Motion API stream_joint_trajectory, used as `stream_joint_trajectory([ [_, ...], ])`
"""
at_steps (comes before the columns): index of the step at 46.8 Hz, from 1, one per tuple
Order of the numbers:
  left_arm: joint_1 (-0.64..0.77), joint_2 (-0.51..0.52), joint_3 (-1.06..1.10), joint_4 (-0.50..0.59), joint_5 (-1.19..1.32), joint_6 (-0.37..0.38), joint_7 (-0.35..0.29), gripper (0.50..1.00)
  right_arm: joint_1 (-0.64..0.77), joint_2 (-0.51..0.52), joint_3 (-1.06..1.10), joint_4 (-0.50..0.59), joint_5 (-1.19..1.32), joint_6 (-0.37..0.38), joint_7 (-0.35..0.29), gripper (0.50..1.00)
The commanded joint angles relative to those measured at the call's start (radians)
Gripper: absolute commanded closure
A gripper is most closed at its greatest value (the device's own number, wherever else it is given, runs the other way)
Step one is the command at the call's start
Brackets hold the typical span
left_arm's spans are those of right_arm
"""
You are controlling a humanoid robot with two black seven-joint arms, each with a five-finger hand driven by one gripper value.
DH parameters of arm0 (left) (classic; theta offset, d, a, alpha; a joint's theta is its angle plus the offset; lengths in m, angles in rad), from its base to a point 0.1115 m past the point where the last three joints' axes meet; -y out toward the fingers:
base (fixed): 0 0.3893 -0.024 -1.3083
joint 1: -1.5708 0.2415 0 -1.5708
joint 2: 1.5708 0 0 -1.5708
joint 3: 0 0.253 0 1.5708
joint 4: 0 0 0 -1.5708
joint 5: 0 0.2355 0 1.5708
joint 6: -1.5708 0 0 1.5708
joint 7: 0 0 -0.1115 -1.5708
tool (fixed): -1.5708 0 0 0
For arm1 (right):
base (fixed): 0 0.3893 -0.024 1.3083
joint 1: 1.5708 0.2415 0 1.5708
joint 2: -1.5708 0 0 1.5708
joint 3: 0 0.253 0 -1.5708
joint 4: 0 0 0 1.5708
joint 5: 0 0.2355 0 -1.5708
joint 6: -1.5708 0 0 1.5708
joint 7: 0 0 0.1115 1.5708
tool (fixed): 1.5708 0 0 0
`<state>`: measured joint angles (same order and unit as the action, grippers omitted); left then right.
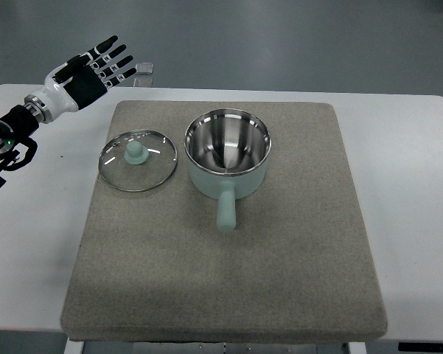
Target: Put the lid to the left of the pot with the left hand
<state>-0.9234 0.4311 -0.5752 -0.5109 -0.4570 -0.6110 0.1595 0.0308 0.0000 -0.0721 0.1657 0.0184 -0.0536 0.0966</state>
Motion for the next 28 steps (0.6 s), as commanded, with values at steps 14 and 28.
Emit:
stream_joint_trajectory([
  [14, -0.005, 0.008, -0.020, 0.000, 0.001, 0.000, 0.012, 0.501, 0.000, 0.000, 0.003, 0.009, 0.005, 0.011, 0.000, 0.577],
  [28, 0.001, 0.009, -0.018, -0.001, 0.011, 0.000, 0.012, 0.501, -0.009, 0.000, -0.002, 0.012, 0.003, 0.009, -0.003, 0.579],
])
